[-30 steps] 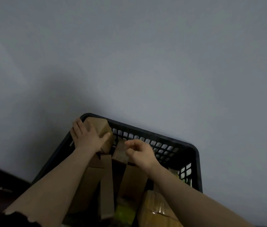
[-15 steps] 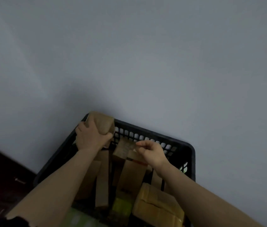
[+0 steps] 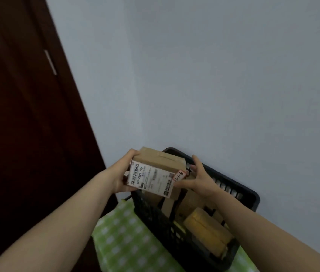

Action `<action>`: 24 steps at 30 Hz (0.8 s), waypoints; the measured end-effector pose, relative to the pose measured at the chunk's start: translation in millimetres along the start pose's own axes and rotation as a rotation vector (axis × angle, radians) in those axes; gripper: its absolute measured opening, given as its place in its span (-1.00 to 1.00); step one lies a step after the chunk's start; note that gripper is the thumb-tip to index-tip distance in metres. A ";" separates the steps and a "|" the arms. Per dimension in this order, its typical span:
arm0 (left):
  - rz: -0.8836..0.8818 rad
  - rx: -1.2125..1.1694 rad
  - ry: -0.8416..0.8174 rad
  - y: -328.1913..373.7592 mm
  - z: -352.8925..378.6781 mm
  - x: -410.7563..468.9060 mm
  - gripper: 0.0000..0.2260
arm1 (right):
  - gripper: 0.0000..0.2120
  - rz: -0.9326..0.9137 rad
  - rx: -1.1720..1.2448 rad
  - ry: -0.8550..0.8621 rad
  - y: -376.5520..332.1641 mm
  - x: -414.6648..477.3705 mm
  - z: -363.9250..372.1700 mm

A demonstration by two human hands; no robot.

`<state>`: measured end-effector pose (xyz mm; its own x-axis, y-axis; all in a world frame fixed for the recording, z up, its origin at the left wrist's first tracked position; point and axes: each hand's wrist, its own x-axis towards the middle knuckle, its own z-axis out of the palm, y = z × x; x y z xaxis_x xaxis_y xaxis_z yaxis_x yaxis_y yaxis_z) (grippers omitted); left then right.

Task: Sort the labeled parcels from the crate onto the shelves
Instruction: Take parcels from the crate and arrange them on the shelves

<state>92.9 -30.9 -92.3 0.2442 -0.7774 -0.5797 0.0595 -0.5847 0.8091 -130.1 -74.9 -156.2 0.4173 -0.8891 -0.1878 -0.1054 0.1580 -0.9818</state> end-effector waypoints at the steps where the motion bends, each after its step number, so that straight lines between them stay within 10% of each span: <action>1: -0.010 -0.007 0.011 -5.3 -10.1 -12.0 -0.58 | 0.19 -0.007 0.046 -0.039 -2.1 -5.6 10.4; 6: 0.040 -0.098 0.010 -26.1 -65.8 -60.7 -0.24 | -0.29 0.008 0.307 -0.083 -14.1 -30.0 67.0; 11: 0.254 -0.373 0.000 -61.1 -101.5 -99.6 -0.39 | -0.39 0.030 0.482 -0.177 -22.8 -42.6 135.9; 14: 0.326 -0.521 0.060 -84.6 -127.5 -114.4 0.11 | -0.43 0.028 0.563 -0.278 -30.4 -53.5 187.4; 19: 0.423 -0.461 0.080 -108.9 -156.7 -143.3 -0.54 | -0.19 0.022 0.596 -0.469 -34.9 -65.2 245.5; 24: 0.453 -0.430 0.164 -117.8 -186.3 -159.7 -0.52 | -0.28 0.054 0.588 -0.554 -39.0 -61.9 267.4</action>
<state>227.2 205.4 -77.0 0.4791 -0.8598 -0.1768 0.2897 -0.0353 0.9565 89.5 88.8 -113.8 0.8282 -0.5559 -0.0704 0.2891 0.5316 -0.7961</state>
